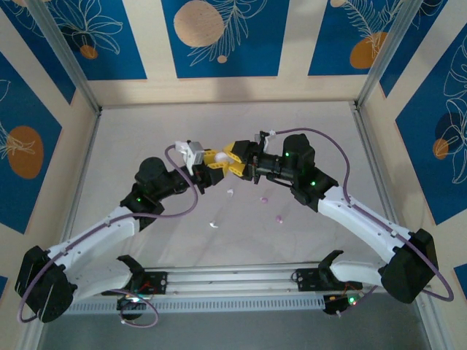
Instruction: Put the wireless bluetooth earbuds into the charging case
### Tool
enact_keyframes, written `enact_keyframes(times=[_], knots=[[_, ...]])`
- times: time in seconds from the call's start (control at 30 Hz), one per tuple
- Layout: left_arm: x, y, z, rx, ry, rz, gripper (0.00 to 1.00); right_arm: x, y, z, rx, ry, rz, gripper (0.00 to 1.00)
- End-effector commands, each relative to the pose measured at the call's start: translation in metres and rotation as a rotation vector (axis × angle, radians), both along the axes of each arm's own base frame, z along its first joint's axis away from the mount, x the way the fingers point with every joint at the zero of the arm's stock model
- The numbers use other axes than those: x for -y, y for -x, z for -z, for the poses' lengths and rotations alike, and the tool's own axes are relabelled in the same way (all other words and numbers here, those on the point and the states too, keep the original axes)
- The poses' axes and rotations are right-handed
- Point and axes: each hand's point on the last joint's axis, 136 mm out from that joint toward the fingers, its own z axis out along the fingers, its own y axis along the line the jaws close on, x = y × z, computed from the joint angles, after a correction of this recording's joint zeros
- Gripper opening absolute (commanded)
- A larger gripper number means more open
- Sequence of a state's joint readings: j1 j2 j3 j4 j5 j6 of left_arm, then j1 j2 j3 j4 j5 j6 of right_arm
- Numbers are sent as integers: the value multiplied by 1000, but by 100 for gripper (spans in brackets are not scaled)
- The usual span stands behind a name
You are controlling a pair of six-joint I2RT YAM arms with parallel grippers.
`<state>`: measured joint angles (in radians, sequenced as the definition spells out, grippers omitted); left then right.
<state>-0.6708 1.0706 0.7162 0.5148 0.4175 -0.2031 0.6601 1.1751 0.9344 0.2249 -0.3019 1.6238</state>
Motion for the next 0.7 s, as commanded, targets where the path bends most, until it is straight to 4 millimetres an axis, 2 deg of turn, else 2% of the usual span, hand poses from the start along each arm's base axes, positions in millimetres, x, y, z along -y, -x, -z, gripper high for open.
enact_keyframes(times=[0.0, 0.37, 0.53, 0.67], knots=[[3, 1, -20, 38, 35, 11, 36, 2, 3, -10, 47, -22, 1, 44], [4, 3, -23, 44, 50, 25, 25, 2, 4, -10, 76, -14, -2, 45], [1, 6, -24, 54, 59, 25, 19, 13, 4, -7, 142, 53, 40, 54], [1, 12, -24, 60, 61, 48, 16, 29, 5, -7, 232, 151, 54, 68]])
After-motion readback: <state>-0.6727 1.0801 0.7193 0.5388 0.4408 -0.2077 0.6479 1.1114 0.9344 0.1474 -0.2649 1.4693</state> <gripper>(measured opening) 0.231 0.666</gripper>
